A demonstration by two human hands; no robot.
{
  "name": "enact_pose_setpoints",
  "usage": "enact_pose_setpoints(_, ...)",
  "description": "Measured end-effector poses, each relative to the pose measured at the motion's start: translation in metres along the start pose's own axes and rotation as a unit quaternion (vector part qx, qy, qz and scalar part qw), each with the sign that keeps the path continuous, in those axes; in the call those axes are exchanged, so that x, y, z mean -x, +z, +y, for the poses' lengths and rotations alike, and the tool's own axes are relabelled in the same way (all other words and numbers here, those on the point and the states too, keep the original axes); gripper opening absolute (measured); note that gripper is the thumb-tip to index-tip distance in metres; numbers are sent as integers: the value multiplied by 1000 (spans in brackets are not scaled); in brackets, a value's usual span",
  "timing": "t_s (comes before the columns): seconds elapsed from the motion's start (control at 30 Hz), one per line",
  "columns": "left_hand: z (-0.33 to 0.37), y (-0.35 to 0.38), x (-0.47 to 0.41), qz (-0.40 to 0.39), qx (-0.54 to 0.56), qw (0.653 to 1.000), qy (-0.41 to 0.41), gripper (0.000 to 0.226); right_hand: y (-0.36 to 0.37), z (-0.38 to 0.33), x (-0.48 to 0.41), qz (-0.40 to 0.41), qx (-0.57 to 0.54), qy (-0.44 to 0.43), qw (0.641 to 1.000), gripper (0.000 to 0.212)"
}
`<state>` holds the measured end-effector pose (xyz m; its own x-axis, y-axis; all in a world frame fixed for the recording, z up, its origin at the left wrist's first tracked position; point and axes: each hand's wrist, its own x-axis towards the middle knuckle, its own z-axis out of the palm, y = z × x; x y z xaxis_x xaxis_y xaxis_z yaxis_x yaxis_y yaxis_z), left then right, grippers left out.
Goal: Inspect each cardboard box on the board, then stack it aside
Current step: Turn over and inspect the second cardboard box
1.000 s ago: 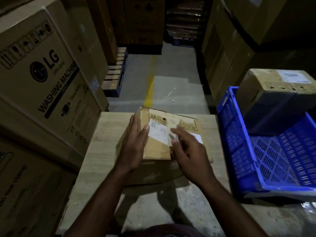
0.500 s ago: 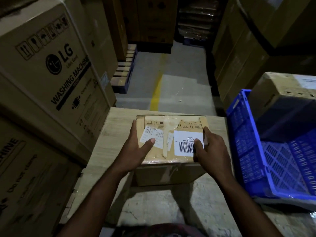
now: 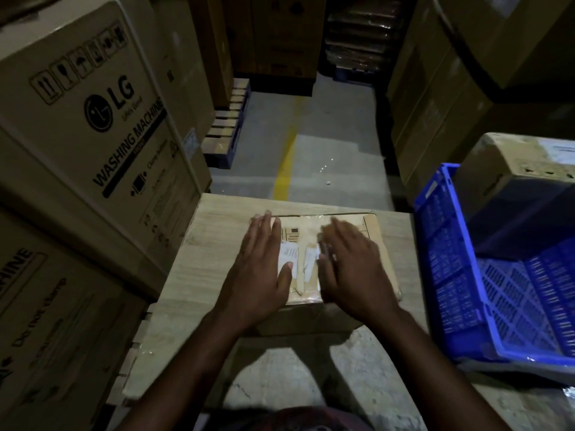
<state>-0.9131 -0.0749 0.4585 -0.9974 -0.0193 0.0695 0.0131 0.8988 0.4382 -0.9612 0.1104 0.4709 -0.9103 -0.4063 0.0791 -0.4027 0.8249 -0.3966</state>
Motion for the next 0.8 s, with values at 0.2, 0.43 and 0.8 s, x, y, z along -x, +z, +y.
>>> enact_pose_setpoints(0.2, -1, 10, 4, -25, -90, 995, 47, 75, 19, -7, -8, -30, 31, -73, 996, 56)
enact_pose_setpoints(0.43, 5, 5, -4, -27, -80, 996, 39, 82, 12, 1, -16, -56, -12, -72, 996, 58)
enact_pose_setpoints(0.8, 44, 24, -24, -73, -93, 989, 86, 71, 2, 49, -6, -11, 52, -9, 999, 63)
